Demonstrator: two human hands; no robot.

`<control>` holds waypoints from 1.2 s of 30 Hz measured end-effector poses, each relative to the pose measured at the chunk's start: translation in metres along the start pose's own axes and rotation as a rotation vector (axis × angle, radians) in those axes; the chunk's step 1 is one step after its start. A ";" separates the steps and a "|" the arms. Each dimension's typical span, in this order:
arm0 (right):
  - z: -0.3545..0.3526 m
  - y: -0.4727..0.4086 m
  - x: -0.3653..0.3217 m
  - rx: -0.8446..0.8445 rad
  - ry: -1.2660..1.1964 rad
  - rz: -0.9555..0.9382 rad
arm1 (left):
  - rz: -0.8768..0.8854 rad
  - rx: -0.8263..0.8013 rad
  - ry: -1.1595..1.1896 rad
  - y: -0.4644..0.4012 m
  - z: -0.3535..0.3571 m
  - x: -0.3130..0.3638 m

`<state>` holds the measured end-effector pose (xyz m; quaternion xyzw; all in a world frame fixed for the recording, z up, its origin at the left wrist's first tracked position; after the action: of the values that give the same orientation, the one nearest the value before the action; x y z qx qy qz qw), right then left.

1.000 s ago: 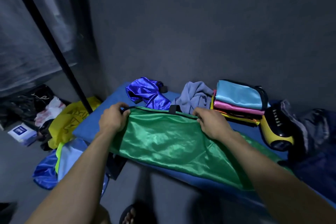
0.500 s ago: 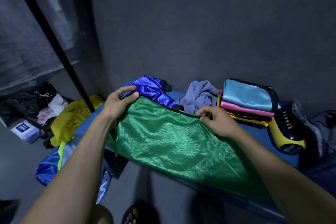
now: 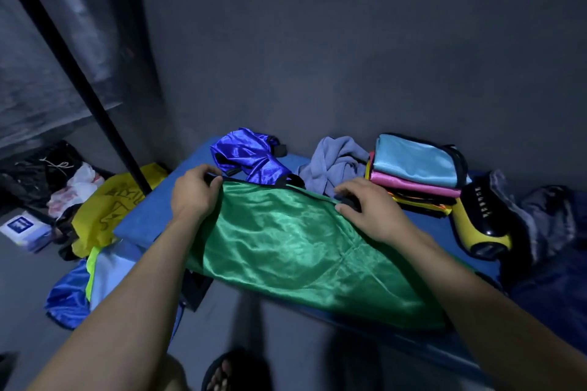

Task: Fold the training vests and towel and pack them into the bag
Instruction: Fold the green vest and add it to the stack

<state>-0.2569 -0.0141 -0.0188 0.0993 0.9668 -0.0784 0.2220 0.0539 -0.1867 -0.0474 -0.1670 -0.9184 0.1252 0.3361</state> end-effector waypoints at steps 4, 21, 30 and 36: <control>-0.048 0.042 0.023 0.078 0.027 -0.010 | 0.144 0.046 -0.276 0.004 -0.016 0.041; -0.081 0.173 0.133 -0.095 0.100 0.622 | 1.065 -0.761 -0.053 0.189 0.108 0.317; -0.071 0.172 0.143 -0.153 0.234 0.696 | 1.237 -0.687 -0.211 0.222 0.128 0.306; -0.075 0.172 0.140 -0.125 0.169 0.746 | 1.149 -0.636 0.008 0.216 0.121 0.298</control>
<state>-0.3727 0.1888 -0.0325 0.4367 0.8820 0.0754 0.1603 -0.1919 0.1127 -0.0390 -0.7226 -0.6740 0.0064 0.1537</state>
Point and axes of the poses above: each hand's wrist, its own y-axis away from the middle knuckle, its own z-axis out of the palm, x = y × z, the point moved 7 cm from there along -y, towards the middle knuckle, and after that the axes turned 13 degrees about z, right-handed, at the moved point
